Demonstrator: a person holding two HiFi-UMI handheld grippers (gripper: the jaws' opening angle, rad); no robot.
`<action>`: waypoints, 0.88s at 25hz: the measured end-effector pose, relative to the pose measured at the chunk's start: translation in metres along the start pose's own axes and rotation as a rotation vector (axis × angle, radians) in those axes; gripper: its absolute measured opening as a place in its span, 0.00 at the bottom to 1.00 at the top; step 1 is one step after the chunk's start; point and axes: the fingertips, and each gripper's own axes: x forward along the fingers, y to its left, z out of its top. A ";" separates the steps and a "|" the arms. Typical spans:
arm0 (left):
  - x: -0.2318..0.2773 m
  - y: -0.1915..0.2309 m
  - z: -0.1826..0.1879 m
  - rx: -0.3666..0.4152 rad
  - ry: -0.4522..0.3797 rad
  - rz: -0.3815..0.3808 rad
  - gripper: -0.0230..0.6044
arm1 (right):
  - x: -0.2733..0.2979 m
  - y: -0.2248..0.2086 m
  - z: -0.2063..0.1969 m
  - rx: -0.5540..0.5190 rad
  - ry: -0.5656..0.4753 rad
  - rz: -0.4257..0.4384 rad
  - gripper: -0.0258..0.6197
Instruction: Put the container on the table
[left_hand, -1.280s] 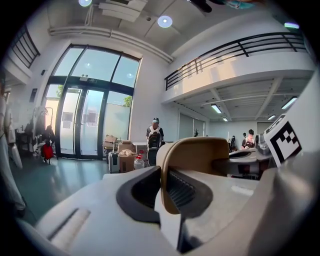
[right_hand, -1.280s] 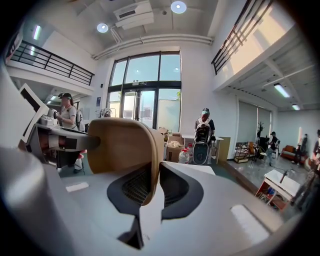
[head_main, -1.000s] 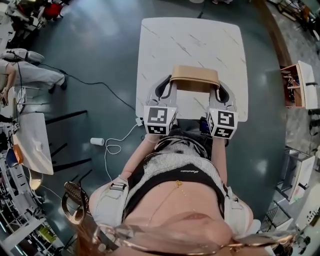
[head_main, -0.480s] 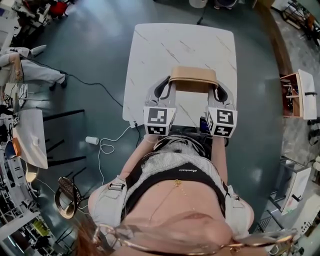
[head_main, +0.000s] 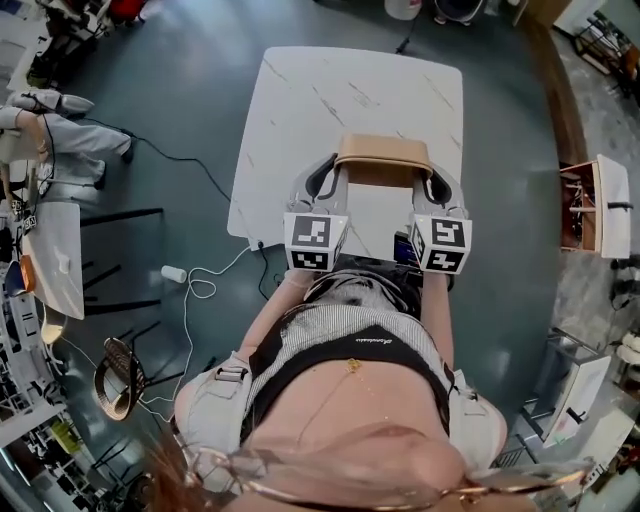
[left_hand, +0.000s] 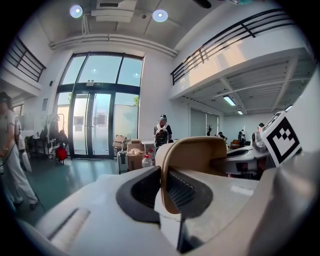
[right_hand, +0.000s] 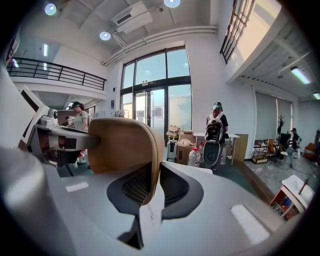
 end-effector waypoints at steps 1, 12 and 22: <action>0.000 -0.002 -0.001 -0.004 0.000 0.011 0.09 | 0.001 -0.002 -0.001 -0.004 0.000 0.009 0.13; -0.001 0.004 -0.011 -0.033 0.019 0.100 0.08 | 0.014 0.001 -0.005 -0.025 0.010 0.084 0.13; 0.012 0.036 0.001 -0.009 0.005 0.028 0.08 | 0.035 0.016 0.012 -0.009 0.001 0.006 0.13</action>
